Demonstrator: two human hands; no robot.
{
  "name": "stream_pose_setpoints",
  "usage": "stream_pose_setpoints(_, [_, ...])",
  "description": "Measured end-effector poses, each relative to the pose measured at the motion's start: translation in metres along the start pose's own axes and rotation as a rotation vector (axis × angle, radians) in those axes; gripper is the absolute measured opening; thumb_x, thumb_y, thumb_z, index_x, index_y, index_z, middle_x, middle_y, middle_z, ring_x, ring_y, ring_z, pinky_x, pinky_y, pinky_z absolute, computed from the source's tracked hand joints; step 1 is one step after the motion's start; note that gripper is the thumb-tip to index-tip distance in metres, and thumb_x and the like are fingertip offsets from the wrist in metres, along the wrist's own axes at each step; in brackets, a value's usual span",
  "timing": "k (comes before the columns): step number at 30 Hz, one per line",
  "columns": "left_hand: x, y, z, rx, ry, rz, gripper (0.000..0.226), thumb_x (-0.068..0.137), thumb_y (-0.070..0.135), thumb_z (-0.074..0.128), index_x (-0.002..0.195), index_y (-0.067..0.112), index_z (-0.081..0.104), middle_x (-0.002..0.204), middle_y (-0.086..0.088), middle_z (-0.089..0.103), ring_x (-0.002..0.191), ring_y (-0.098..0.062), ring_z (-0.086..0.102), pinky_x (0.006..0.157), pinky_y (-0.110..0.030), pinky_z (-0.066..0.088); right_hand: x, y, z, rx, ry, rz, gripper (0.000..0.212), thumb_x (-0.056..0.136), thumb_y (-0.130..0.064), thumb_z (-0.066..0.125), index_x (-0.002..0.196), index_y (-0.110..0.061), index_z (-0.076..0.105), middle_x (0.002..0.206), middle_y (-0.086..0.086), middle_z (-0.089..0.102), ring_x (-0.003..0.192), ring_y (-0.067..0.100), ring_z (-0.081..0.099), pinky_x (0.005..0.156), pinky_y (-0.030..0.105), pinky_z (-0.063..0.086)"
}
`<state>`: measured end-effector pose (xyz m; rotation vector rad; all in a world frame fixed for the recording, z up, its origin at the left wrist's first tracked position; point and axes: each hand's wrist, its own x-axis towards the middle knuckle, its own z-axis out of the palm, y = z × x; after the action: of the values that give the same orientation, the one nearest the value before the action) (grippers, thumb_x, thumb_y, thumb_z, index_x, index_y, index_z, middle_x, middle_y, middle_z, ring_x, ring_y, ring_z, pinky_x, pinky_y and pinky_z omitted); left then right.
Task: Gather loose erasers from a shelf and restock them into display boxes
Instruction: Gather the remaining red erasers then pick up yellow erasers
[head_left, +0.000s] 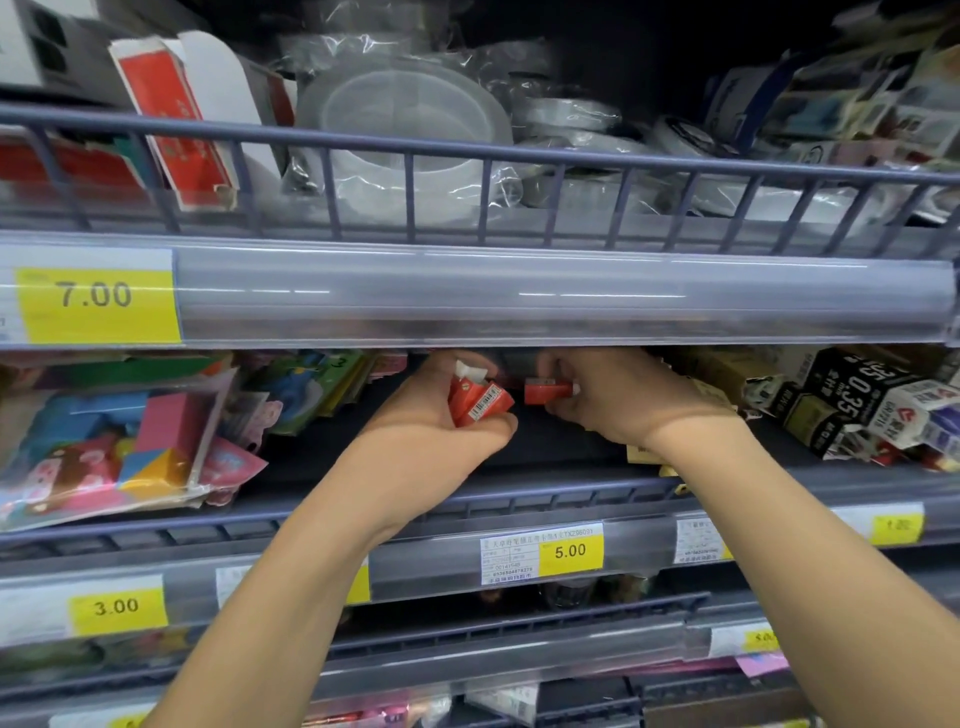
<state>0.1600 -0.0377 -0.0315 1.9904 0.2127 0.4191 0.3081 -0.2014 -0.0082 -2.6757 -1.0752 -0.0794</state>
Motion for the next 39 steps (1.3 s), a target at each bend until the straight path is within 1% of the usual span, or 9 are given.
stream_pose_setpoints(4, [-0.012, 0.006, -0.006, -0.114, 0.067, 0.048, 0.015, 0.084, 0.045, 0.076, 0.089, 0.043, 0.063, 0.058, 0.020, 0.062, 0.054, 0.003, 0.057, 0.054, -0.007, 0.041, -0.019, -0.013, 0.000, 0.270, 0.173, 0.051, 0.023, 0.085, -0.032, 0.076, 0.086, -0.039, 0.054, 0.087, -0.018, 0.060, 0.081, 0.009, 0.059, 0.072, 0.023, 0.046])
stream_pose_setpoints(8, [-0.039, 0.011, -0.015, -0.396, -0.048, 0.097, 0.024, 0.077, 0.046, 0.077, 0.098, 0.037, 0.071, 0.068, 0.004, 0.059, 0.058, -0.015, 0.052, 0.062, -0.034, 0.046, -0.065, -0.025, 0.000, 0.674, 0.342, 0.006, 0.021, 0.081, -0.030, 0.081, 0.098, -0.031, 0.069, 0.091, -0.009, 0.071, 0.084, 0.012, 0.065, 0.075, 0.020, 0.050])
stream_pose_setpoints(15, [-0.089, -0.017, -0.004, -0.521, -0.259, 0.078, 0.035, 0.076, 0.039, 0.079, 0.111, 0.037, 0.073, 0.077, -0.006, 0.062, 0.058, -0.017, 0.052, 0.057, -0.026, 0.048, -0.157, -0.043, 0.045, 1.056, 0.432, 0.011, 0.021, 0.088, -0.017, 0.077, 0.108, -0.020, 0.072, 0.098, -0.001, 0.076, 0.082, 0.005, 0.067, 0.067, 0.013, 0.050])
stream_pose_setpoints(20, [-0.126, -0.066, 0.023, -0.564, -0.408, -0.099, 0.036, 0.078, 0.037, 0.078, 0.113, 0.035, 0.073, 0.080, -0.005, 0.062, 0.057, -0.018, 0.051, 0.058, -0.024, 0.047, -0.214, -0.043, 0.102, 1.137, 0.376, 0.258, 0.023, 0.085, -0.023, 0.078, 0.107, -0.021, 0.073, 0.099, 0.002, 0.077, 0.082, 0.011, 0.067, 0.068, 0.017, 0.049])
stream_pose_setpoints(25, [-0.167, -0.144, 0.059, -0.605, -0.475, -0.513, 0.039, 0.073, 0.037, 0.086, 0.110, 0.033, 0.075, 0.078, 0.005, 0.061, 0.059, -0.015, 0.050, 0.067, -0.035, 0.045, -0.253, -0.047, 0.171, 1.200, 0.304, 0.499, 0.017, 0.085, -0.013, 0.077, 0.101, -0.017, 0.072, 0.090, 0.000, 0.074, 0.077, 0.010, 0.064, 0.070, 0.018, 0.048])
stream_pose_setpoints(27, [-0.185, -0.178, 0.072, -0.617, -0.435, -0.664, 0.034, 0.077, 0.027, 0.089, 0.109, 0.028, 0.076, 0.082, 0.001, 0.062, 0.066, -0.015, 0.054, 0.067, -0.035, 0.052, -0.269, -0.048, 0.200, 1.217, 0.261, 0.603, 0.016, 0.087, -0.006, 0.076, 0.100, -0.015, 0.072, 0.089, 0.000, 0.075, 0.077, 0.009, 0.064, 0.069, 0.016, 0.048])
stream_pose_setpoints(30, [-0.214, -0.222, 0.084, -0.577, -0.361, -0.827, 0.024, 0.089, 0.010, 0.078, 0.112, 0.017, 0.073, 0.088, -0.007, 0.062, 0.075, -0.017, 0.056, 0.055, -0.028, 0.043, -0.296, -0.048, 0.242, 1.211, 0.185, 0.746, 0.017, 0.087, -0.001, 0.074, 0.099, -0.014, 0.072, 0.089, -0.002, 0.076, 0.074, 0.004, 0.063, 0.067, 0.012, 0.046])
stream_pose_setpoints(33, [-0.242, -0.252, 0.087, -0.575, -0.310, -0.899, 0.023, 0.093, 0.004, 0.072, 0.115, 0.012, 0.071, 0.079, 0.000, 0.061, 0.064, -0.011, 0.053, 0.056, -0.028, 0.040, -0.326, -0.042, 0.276, 1.192, 0.109, 0.852, 0.015, 0.088, -0.001, 0.073, 0.099, -0.011, 0.073, 0.081, -0.007, 0.074, 0.064, -0.002, 0.058, 0.060, 0.009, 0.041])
stream_pose_setpoints(39, [-0.297, -0.279, 0.085, -0.591, -0.116, -1.016, 0.025, 0.090, 0.002, 0.075, 0.114, 0.011, 0.072, 0.072, 0.003, 0.063, 0.057, -0.010, 0.053, 0.059, -0.030, 0.040, -0.375, -0.018, 0.320, 1.059, -0.092, 0.955, 0.012, 0.087, -0.012, 0.076, 0.096, -0.021, 0.075, 0.078, -0.014, 0.071, 0.061, -0.003, 0.053, 0.063, 0.018, 0.041])
